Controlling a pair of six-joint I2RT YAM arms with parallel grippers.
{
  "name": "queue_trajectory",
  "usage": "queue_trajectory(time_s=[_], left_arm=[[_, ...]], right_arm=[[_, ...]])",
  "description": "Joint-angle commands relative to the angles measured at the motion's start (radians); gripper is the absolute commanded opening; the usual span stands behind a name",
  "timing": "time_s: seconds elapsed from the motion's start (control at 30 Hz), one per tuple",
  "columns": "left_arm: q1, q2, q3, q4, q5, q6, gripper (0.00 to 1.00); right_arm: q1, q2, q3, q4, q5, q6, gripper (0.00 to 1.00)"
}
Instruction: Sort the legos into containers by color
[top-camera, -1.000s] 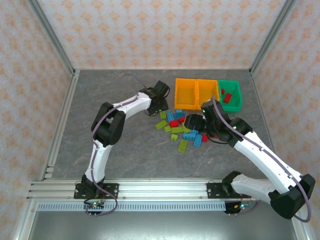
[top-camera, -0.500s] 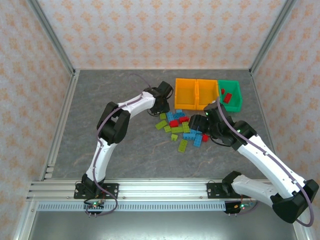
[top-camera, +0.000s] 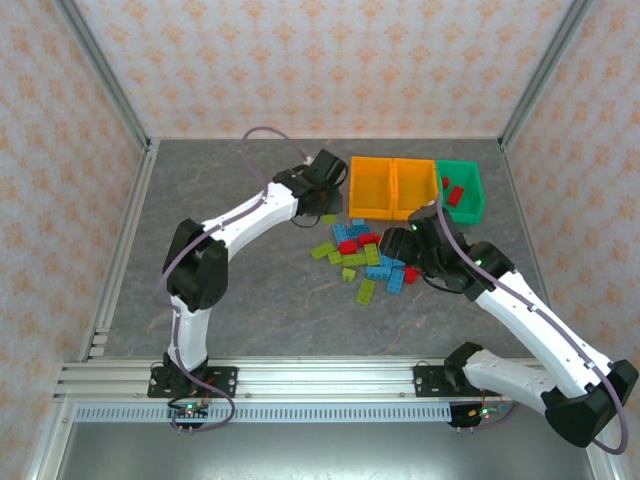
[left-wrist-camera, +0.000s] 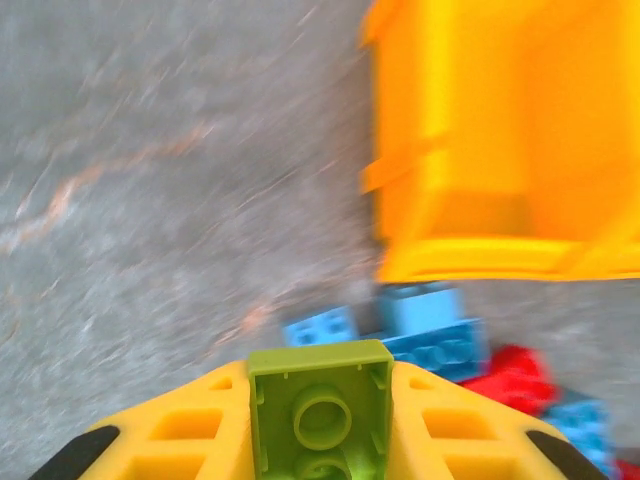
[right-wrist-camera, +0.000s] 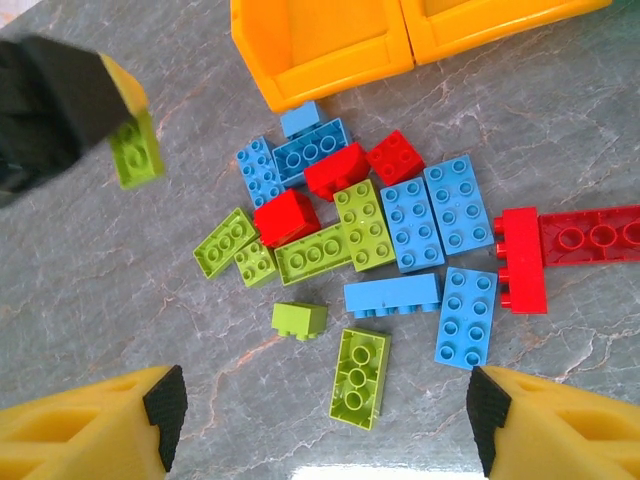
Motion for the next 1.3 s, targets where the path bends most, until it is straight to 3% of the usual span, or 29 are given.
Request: queue_trajectory(time_s=[0.0,0.27,0.37,0.43,0.67,0.8,1.03,1.17,1.27], left_arm=[[-0.044,0.052,0.089,0.075,-0.108,0.082,0.26],[-0.043,0.373,0.478,0.088,-0.116,0.174,0.27],[-0.042,0.442,0.585,0.095,-0.105,0.187,0.34],[-0.04,0.461,0.629,0.092,-0.099,0.187,0.43],[-0.041,0.39,0.631,0.077,-0.08,0.184,0.56],[-0.041,0.197,0.438,0.132,-0.055,0.191,0.52],[-0.041,-0.416,-0.168,0.303,-0.102,0.299,0.5],[-0.042,-0.742,-0.438,0.243,-0.101,0.455,0.49],[-0.043,-0.933,-0.54,0.118,-0.041,0.584,0.5]], right_arm=[[0.003,-0.02,-0.003,-0.01,0.055,0.025,0.76],[0.003,-0.051,-0.009,-0.042,0.068,0.049,0.76],[0.003,-0.086,-0.027,-0.057,0.087,0.062,0.76],[0.003,-0.106,-0.04,-0.062,0.097,0.068,0.76],[0.003,-0.116,-0.056,-0.055,0.108,0.066,0.77],[0.003,-0.069,-0.047,-0.002,0.069,0.019,0.77],[0.041,0.212,0.054,0.096,-0.017,-0.109,0.76],[0.088,0.477,0.213,0.072,0.022,-0.24,0.75],[0.094,0.666,0.338,0.047,0.075,-0.324,0.69]])
